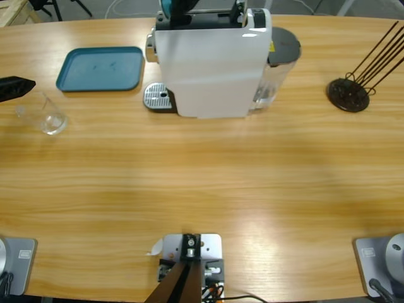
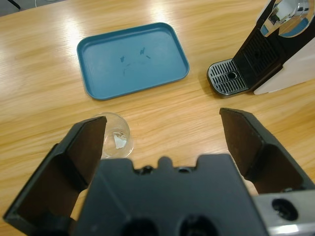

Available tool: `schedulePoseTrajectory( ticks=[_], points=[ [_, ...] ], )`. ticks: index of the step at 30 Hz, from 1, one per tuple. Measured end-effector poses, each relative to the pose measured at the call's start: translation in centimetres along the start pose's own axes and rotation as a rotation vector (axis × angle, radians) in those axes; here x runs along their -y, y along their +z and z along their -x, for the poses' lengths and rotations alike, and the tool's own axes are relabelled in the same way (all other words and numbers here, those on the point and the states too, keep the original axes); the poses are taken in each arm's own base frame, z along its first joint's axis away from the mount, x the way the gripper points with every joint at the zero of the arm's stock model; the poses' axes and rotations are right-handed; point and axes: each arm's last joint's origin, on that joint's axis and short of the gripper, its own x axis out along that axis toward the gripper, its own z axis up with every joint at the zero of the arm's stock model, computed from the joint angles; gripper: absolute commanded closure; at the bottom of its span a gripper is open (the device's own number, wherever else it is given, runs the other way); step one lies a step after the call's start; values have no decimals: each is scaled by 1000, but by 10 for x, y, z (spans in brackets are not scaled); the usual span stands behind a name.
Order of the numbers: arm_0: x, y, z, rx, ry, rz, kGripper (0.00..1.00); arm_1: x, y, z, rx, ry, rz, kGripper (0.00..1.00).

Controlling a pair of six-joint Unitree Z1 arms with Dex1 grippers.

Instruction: Pour coffee

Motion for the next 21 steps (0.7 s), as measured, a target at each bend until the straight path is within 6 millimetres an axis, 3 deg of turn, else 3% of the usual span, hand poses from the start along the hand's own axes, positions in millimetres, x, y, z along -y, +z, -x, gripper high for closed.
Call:
schedulePoseTrajectory(
  ticks=[21],
  points=[
    [0, 0, 0, 2, 0, 0, 3, 11, -1, -20, -72, -26, -9, 1000]
  ],
)
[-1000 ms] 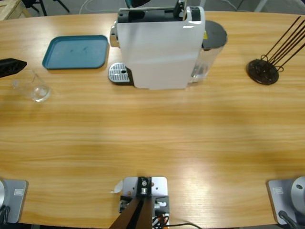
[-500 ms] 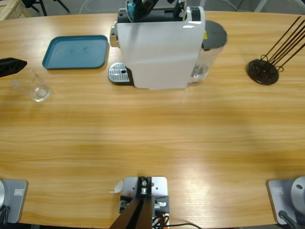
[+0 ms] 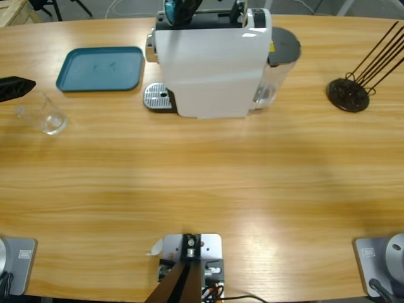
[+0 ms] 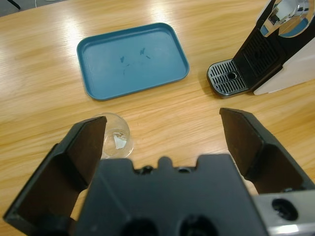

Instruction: Pour coffee

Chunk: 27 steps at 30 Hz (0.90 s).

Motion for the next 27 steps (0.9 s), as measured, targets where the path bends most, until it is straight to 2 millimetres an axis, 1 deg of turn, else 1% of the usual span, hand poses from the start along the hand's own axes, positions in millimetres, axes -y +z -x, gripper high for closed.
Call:
schedulePoseTrajectory(
  ticks=[3, 4, 5, 6, 7, 8, 9, 11, 12, 14, 17, 20, 22, 27],
  points=[
    [0, 0, 0, 0, 0, 0, 2, 0, -1, -3, -8, 7, -1, 1000],
    [0, 0, 0, 0, 0, 0, 0, 0, -1, -4, -8, 7, 0, 929],
    [0, 0, 0, 0, 0, 0, 1, 1, -1, -4, -8, 7, 0, 803],
    [0, 0, 0, 0, 0, 0, 1, 1, -1, -5, -8, 7, 0, 615],
    [0, 0, 0, 0, 0, 0, 3, 1, -1, -5, -8, 8, 0, 516],
    [0, 0, 0, 0, 0, 0, 1, 1, -1, -5, -10, 10, 0, 497],
    [0, 0, 0, 0, 0, 0, 1, 1, -1, -5, -13, 12, -1, 404],
    [0, 0, 0, 0, 0, 0, 2, 0, -1, -5, -18, 16, -3, 286],
    [0, 0, 0, 0, 0, 0, 0, 0, -2, -5, -22, 20, -4, 253],
    [0, 0, 0, 0, 0, 0, 1, -1, -3, -7, -29, 25, -7, 218],
    [0, 0, 0, 0, 0, 0, 2, -1, -3, -7, -32, 28, -8, 216],
    [0, 0, 0, 0, 0, 0, 2, -1, -3, -7, -32, 28, -8, 180],
    [0, 0, 0, 0, 0, 0, 3, -1, -3, -7, -32, 28, -8, 173],
    [0, 0, 0, 0, 0, 0, 3, -1, -3, -7, -33, 27, -8, 40]
  ],
)
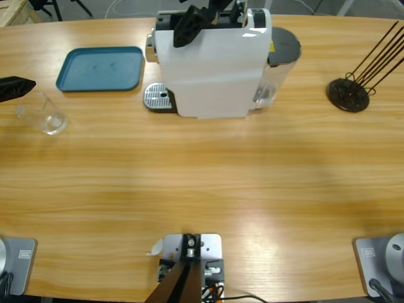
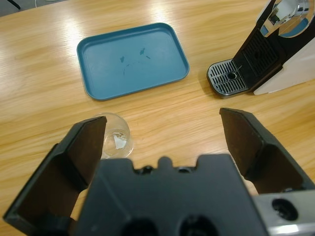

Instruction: Pour coffee

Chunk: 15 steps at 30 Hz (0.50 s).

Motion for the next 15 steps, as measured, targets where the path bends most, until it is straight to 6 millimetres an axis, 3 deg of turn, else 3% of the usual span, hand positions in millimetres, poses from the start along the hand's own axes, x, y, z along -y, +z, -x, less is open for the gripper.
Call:
schedulePoseTrajectory(
  ticks=[1, 2, 5, 9, 15],
  points=[
    [0, 0, 0, 0, 0, 0, 3, 0, 0, 0, -1, -2, 0, 90],
    [0, 0, 0, 0, 0, 0, 4, 0, 1, 1, -1, -5, 0, 271],
    [0, 0, 0, 0, 0, 0, 4, 0, 8, 7, 25, -13, -2, 969],
    [0, 0, 0, 0, 0, 0, 4, -4, 21, 35, 61, -18, -55, 1000],
    [0, 0, 0, 0, 0, 0, 4, -21, 33, 121, 76, -118, -109, 1000]
  ],
)
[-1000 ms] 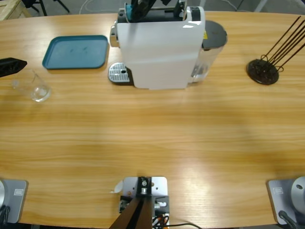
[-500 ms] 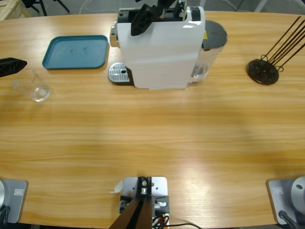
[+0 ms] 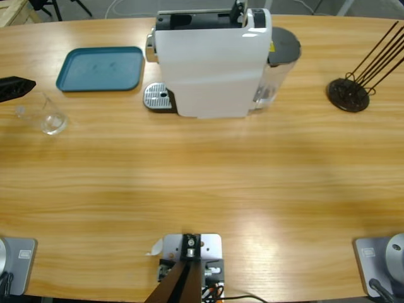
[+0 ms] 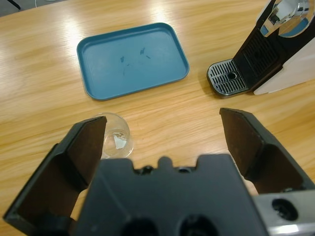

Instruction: Pour coffee

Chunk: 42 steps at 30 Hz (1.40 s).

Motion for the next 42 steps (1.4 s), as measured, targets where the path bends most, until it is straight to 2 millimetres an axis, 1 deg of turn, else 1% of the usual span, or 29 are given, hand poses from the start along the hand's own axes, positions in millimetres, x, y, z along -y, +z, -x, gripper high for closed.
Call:
schedulePoseTrajectory(
  ticks=[3, 5, 6, 7, 8, 9, 12, 15, 18, 23, 27, 29, 32, 35, 38, 39, 41, 42],
  points=[
    [0, 0, 0, 0, 0, 0, 2, -6, 2, 44, 36, -86, -93, 1000],
    [0, 0, 0, -1, 0, 0, 4, -11, 1, 69, 72, -140, -148, 1000],
    [0, 0, 0, -1, 0, 0, 3, -14, -2, 79, 89, -169, -172, 1000],
    [0, -1, 0, -2, 0, 0, 4, -16, -7, 84, 98, -202, -197, 1000],
    [0, -1, 0, -2, 0, 0, 4, -18, -13, 84, 102, -240, -230, 1000],
    [0, -1, 0, -2, 0, 0, 4, -19, -19, 83, 111, -285, -266, 1000],
    [0, -1, 0, -2, 0, 0, 4, -24, -41, 65, 148, -370, -387, 1000],
    [0, -1, 0, -3, 1, 0, 4, -31, -62, 42, 277, -392, -529, 1000],
    [0, -1, 0, -3, 1, 0, 3, -36, -74, 24, 366, -388, -585, 1000],
    [0, -1, 0, -3, 1, 0, 4, -36, -78, 19, 377, -402, -595, 1000],
    [0, -1, 0, -3, 1, 0, 4, -33, -82, 20, 348, -492, -602, 1000],
    [0, -1, 0, -3, 1, 0, 4, -33, -84, 24, 332, -536, -596, 1000],
    [0, -1, 0, -3, 1, 0, 4, -35, -87, 35, 324, -573, -591, 1000],
    [0, -1, 0, -3, 1, 0, 4, -36, -90, 33, 308, -576, -590, 1000],
    [0, -1, 0, -3, 1, 0, 4, -35, -91, 24, 285, -570, -590, 1000],
    [0, -1, 0, -3, 1, 0, 4, -33, -93, 8, 249, -560, -589, 1000],
    [0, -1, 0, -3, 1, 0, 4, -32, -93, -5, 221, -551, -587, 1000],
    [0, -1, 0, -3, 1, 0, 4, -31, -91, -12, 214, -545, -584, 1000]
  ],
)
